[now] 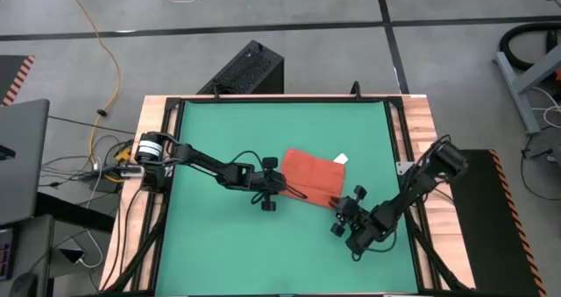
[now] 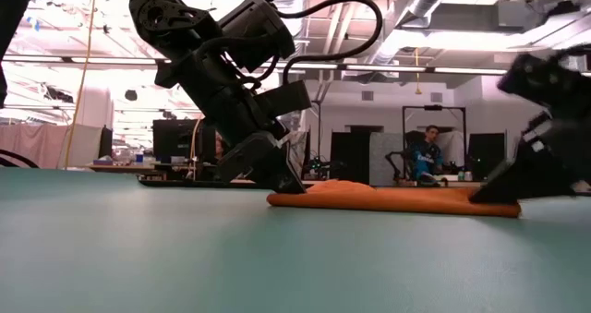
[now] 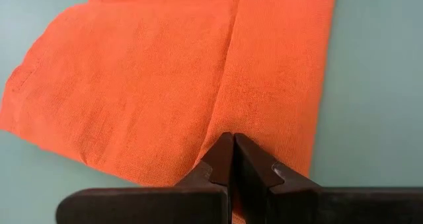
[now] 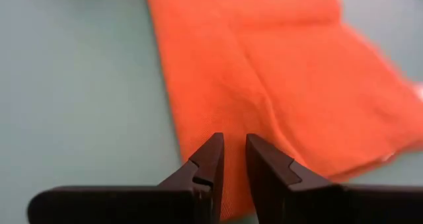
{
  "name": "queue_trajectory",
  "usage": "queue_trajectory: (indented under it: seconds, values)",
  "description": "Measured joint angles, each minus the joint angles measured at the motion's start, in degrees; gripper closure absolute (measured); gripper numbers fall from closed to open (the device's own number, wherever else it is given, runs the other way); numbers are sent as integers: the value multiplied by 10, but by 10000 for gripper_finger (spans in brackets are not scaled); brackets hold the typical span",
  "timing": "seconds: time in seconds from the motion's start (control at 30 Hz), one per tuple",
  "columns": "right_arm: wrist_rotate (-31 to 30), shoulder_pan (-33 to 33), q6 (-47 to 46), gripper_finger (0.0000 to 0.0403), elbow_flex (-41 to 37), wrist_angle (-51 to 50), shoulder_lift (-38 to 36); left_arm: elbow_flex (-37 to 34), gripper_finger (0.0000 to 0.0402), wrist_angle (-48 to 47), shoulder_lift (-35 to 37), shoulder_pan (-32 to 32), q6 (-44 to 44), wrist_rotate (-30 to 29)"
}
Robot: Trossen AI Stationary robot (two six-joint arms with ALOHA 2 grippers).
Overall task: Roll towel
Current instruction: Roll the orange towel
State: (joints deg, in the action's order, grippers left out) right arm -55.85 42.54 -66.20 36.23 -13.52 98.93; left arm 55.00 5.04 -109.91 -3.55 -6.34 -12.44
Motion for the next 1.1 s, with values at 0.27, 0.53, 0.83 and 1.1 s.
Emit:
queue_trajectory:
  seconds: [0.27,0.53,0.83,1.1]
  values:
    - [9,30,-93,317,1,7,42,0,401,-13,0,-1,28,7]
    - [-45,66,-81,317,6,0,18,1,401,-22,0,-9,40,15]
    - [-170,98,68,317,7,5,-73,1,401,-23,0,-9,39,17]
    - [-190,89,62,317,-4,6,-56,0,401,-19,0,-9,39,17]
